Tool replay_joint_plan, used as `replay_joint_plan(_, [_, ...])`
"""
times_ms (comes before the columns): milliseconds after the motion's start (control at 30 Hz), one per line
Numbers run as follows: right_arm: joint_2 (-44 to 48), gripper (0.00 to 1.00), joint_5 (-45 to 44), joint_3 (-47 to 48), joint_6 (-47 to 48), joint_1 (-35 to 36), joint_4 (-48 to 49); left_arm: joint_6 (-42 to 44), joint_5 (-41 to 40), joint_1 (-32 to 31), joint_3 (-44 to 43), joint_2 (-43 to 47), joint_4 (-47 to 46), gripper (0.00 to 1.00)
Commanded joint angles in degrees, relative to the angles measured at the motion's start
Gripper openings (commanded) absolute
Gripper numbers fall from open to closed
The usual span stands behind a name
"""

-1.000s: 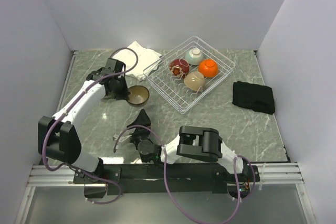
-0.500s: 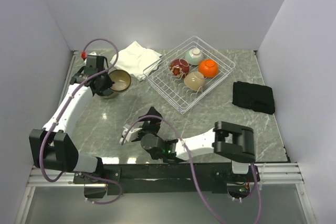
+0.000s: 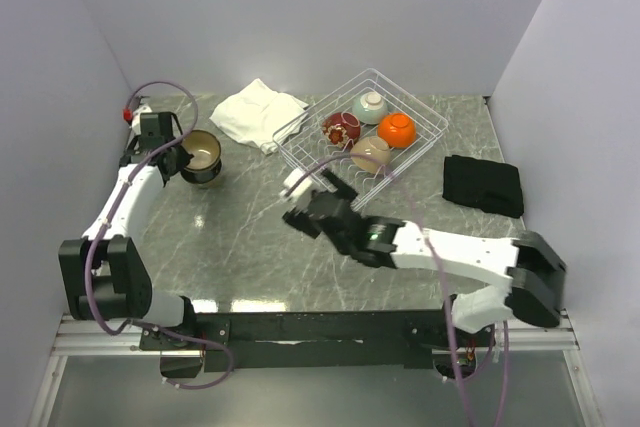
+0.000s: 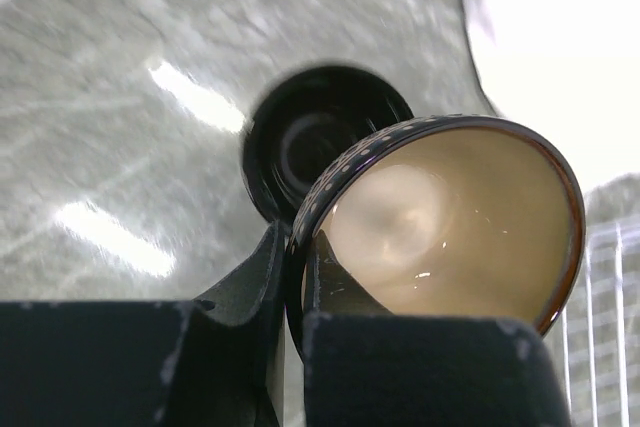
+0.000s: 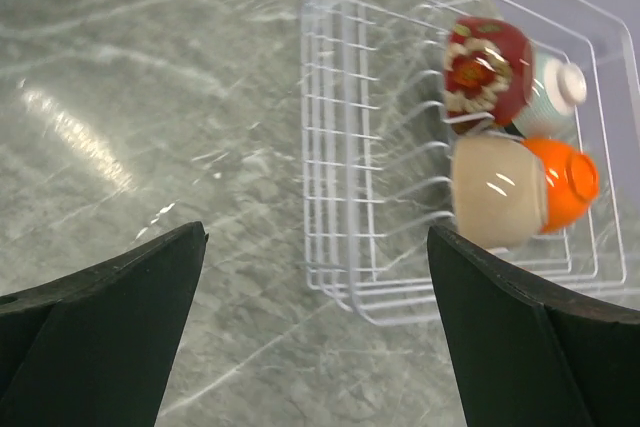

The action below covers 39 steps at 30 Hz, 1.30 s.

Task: Unload the bowls from the dish rack

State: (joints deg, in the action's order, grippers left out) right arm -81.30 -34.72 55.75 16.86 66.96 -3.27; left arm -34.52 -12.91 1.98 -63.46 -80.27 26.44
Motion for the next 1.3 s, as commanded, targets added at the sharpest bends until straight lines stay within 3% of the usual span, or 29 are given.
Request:
replay_joint_plan(0, [9.7, 1.00, 5.6, -1.7, -9.6, -5.1, -6.4, -0.9, 1.4, 2.6, 0.0, -3.0, -10.3, 0.01])
replay_joint_plan(233, [22.2, 1.00, 10.9, -6.0, -15.6, -14.7, -8.9, -2.3, 2.4, 3.3, -1.4, -10.5, -11.8, 0.01])
replay_joint_plan(467, [25.9, 1.00, 11.9, -9.2, -16.8, -18.9, -10.8, -2.0, 2.1, 3.5, -1.0, -13.6, -12.4, 0.02])
replay_joint_plan(533, [26.1, 1.00, 12.2, -9.6, -16.8, -19.6, -10.8, -1.8, 1.7, 3.5, -1.3, -14.5, -12.0, 0.06])
replay_joint_plan(667, [25.6, 1.00, 13.0, -9.3, -16.7, -20.6, -10.8, -1.3, 1.6, 3.5, -1.8, -15.1, -11.3, 0.35])
replay_joint_plan(767, [25.1, 1.00, 13.1, -9.0, -16.2, -20.9, -10.6, -1.1, 2.0, 3.5, -1.9, -14.7, -10.6, 0.44])
replay_joint_plan(1067, [23.8, 1.00, 15.1, -8.0, -14.8, -21.9, -9.7, 0.3, 0.4, 3.5, -3.8, -11.1, -5.2, 0.58])
replay_joint_plan(1267, [23.2, 1.00, 15.6, -7.3, -14.8, -22.1, -9.7, 1.0, -1.2, 3.7, -3.1, -8.8, -3.8, 0.58])
